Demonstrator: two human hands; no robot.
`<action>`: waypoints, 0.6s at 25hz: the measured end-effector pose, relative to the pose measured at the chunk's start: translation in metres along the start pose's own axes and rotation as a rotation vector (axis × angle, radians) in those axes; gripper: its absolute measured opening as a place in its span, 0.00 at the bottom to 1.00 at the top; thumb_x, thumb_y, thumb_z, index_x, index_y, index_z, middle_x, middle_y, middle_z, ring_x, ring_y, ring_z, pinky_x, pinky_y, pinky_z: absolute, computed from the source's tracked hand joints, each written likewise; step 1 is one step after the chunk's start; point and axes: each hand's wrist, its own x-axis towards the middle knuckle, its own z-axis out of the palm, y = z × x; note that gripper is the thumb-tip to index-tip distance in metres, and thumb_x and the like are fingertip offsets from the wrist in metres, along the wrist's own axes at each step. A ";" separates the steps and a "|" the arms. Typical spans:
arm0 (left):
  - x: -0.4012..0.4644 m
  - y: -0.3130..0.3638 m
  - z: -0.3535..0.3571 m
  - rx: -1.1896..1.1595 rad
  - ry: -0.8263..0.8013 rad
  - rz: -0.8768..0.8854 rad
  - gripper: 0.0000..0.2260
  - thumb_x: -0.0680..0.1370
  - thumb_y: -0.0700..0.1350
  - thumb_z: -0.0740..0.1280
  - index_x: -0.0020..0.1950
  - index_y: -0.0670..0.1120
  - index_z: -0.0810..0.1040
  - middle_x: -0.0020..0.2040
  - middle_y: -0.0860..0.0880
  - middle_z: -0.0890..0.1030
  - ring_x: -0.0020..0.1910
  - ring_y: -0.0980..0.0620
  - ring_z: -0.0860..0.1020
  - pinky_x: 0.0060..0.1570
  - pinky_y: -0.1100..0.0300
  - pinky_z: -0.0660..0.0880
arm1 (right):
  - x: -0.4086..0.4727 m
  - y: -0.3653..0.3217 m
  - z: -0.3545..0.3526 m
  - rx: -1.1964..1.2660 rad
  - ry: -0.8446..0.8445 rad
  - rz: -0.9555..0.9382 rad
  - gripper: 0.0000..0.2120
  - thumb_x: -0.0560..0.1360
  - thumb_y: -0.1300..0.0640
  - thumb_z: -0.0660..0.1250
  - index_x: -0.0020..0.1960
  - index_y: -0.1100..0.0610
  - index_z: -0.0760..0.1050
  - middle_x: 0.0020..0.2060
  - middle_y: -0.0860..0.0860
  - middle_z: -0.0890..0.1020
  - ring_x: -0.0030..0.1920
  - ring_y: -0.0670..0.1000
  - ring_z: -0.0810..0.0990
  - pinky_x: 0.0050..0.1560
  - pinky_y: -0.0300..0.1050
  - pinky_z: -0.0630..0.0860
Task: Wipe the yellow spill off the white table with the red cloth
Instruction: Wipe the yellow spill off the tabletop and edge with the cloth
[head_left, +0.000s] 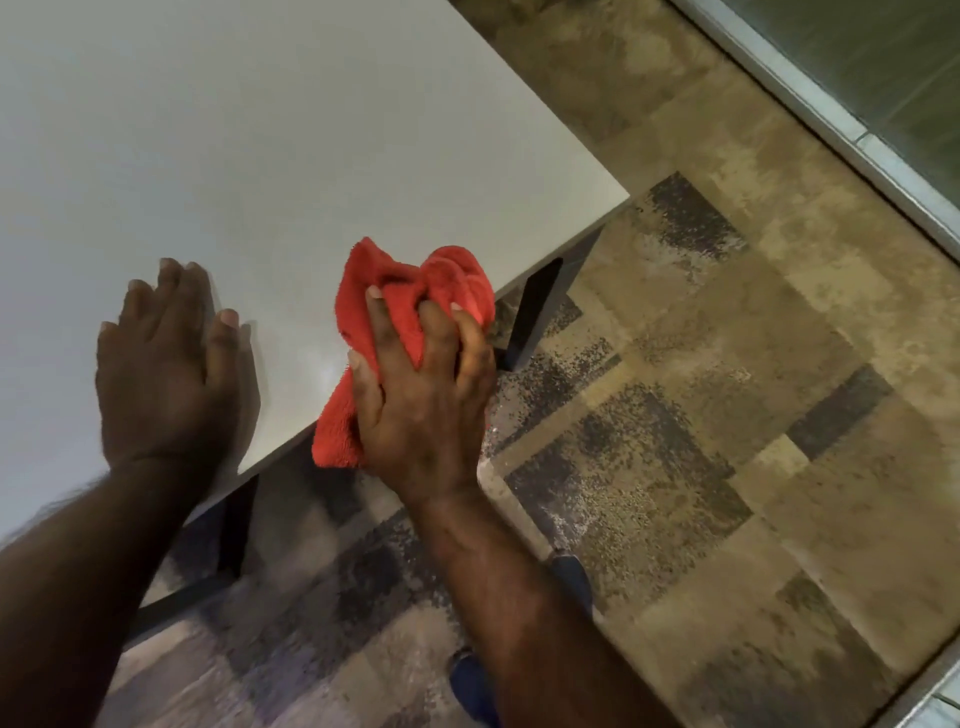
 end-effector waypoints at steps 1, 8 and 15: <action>0.001 -0.003 0.002 0.001 0.008 0.011 0.21 0.83 0.53 0.52 0.74 0.46 0.63 0.75 0.42 0.68 0.73 0.38 0.64 0.70 0.40 0.62 | -0.001 0.000 0.002 0.054 0.045 0.081 0.23 0.78 0.42 0.58 0.72 0.46 0.68 0.68 0.54 0.70 0.67 0.57 0.62 0.68 0.57 0.64; 0.004 0.000 -0.002 0.000 -0.039 -0.027 0.22 0.83 0.53 0.52 0.73 0.43 0.66 0.74 0.41 0.69 0.72 0.35 0.65 0.69 0.36 0.63 | 0.052 0.015 -0.001 0.255 0.244 0.567 0.28 0.79 0.45 0.61 0.76 0.49 0.60 0.70 0.62 0.65 0.66 0.62 0.65 0.66 0.59 0.66; 0.004 -0.008 0.008 -0.096 0.009 -0.022 0.26 0.83 0.60 0.47 0.76 0.47 0.61 0.77 0.44 0.66 0.76 0.41 0.62 0.75 0.41 0.58 | 0.022 -0.047 0.011 0.544 0.150 0.858 0.38 0.79 0.41 0.58 0.78 0.47 0.37 0.69 0.50 0.56 0.63 0.53 0.61 0.63 0.48 0.68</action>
